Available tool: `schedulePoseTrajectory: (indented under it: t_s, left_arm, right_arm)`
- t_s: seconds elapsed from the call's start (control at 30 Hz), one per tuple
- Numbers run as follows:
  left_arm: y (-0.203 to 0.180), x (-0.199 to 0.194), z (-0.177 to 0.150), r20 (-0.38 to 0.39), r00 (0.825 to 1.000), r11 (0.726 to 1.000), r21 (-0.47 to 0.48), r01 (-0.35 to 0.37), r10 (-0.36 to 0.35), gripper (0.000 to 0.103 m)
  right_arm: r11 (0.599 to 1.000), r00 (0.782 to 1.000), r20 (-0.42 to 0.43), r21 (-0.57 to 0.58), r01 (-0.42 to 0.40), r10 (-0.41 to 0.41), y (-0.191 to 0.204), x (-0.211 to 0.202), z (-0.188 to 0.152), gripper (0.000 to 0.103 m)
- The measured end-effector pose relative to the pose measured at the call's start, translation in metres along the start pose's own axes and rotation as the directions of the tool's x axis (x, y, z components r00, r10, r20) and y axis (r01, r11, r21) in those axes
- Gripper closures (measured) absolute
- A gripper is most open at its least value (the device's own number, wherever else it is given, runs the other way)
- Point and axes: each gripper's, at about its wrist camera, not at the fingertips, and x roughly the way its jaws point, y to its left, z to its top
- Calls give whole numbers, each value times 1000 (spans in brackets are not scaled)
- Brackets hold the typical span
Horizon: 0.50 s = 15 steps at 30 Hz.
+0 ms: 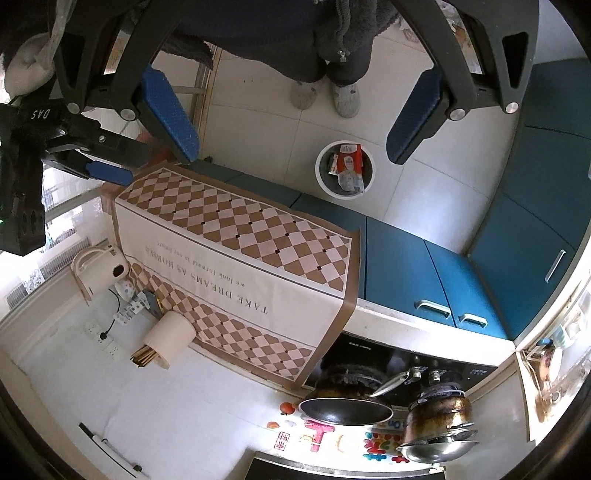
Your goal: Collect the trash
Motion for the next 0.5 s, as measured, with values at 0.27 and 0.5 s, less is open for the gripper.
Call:
schedulePoseTrajectory:
  t_s: [0.27, 0.5]
  left_arm:
    - [-4, 6, -2, -9, 1000, 1000, -4, 6, -6, 0]
    - [-6, 8, -5, -20, 1000, 1000, 1, 12, -12, 0]
  right_arm:
    - [1000, 1000, -8, 9, 1, -1, -3, 1, 1, 0]
    - [1000, 1000, -11, 11, 3, -3, -5, 1, 0, 0]
